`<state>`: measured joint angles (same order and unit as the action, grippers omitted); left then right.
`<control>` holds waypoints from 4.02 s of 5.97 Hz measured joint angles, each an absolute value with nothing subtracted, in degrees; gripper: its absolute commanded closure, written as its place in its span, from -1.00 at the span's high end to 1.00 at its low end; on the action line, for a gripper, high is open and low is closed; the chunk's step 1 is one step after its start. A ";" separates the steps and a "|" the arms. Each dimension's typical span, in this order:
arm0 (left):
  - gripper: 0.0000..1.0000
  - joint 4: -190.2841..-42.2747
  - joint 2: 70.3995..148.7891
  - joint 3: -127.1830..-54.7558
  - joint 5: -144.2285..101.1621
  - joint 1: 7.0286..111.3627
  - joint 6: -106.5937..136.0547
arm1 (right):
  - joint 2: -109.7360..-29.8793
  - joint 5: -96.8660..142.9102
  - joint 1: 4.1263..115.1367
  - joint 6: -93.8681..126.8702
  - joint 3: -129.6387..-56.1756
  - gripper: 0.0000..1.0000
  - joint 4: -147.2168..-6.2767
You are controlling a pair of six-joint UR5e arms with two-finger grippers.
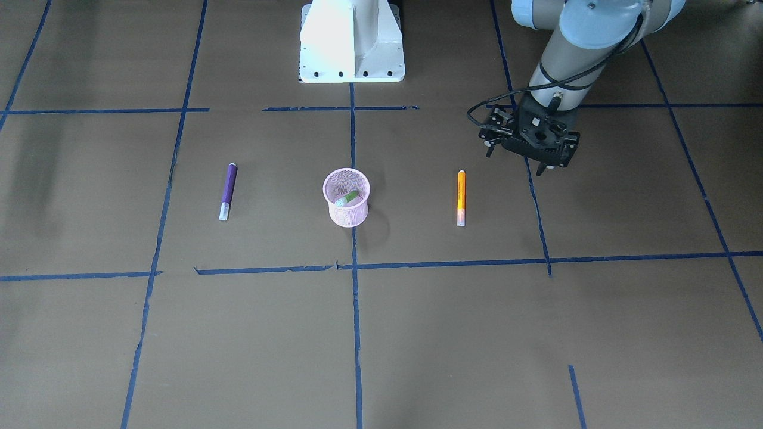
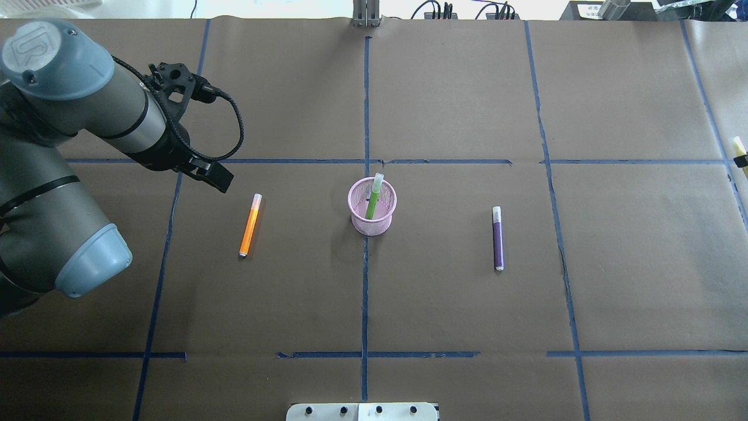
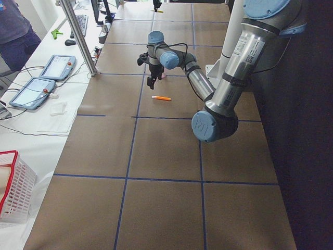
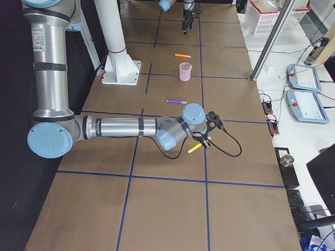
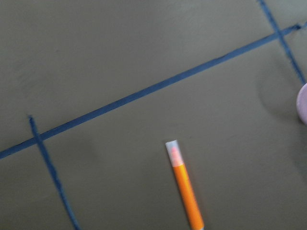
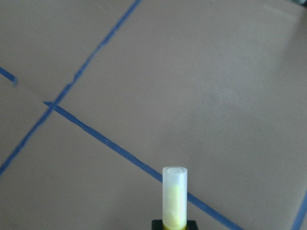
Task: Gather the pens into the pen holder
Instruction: 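Lift the yellow highlighter with the right gripper and carry it toward the cup, then lower the yellow highlighter into the cup and open the right gripper, then raise the right gripper from the cup while the left descends to the orange marker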
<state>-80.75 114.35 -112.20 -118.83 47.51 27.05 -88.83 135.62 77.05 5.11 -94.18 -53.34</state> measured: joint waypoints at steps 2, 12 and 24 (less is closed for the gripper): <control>1.00 -79.71 114.22 -112.30 -119.00 48.24 25.18 | -83.08 136.06 73.91 12.17 -99.72 -1.00 -50.80; 1.00 -80.39 114.56 -112.16 -119.29 47.85 31.23 | -57.67 57.86 20.22 65.56 -101.45 -1.00 -62.73; 0.93 -89.60 116.62 -105.42 -110.54 39.35 37.51 | -54.19 98.42 36.92 65.57 -102.91 0.98 -85.37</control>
<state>-89.60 116.62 -105.42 -110.54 39.35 37.51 -54.19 98.42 36.92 65.57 -102.91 -85.37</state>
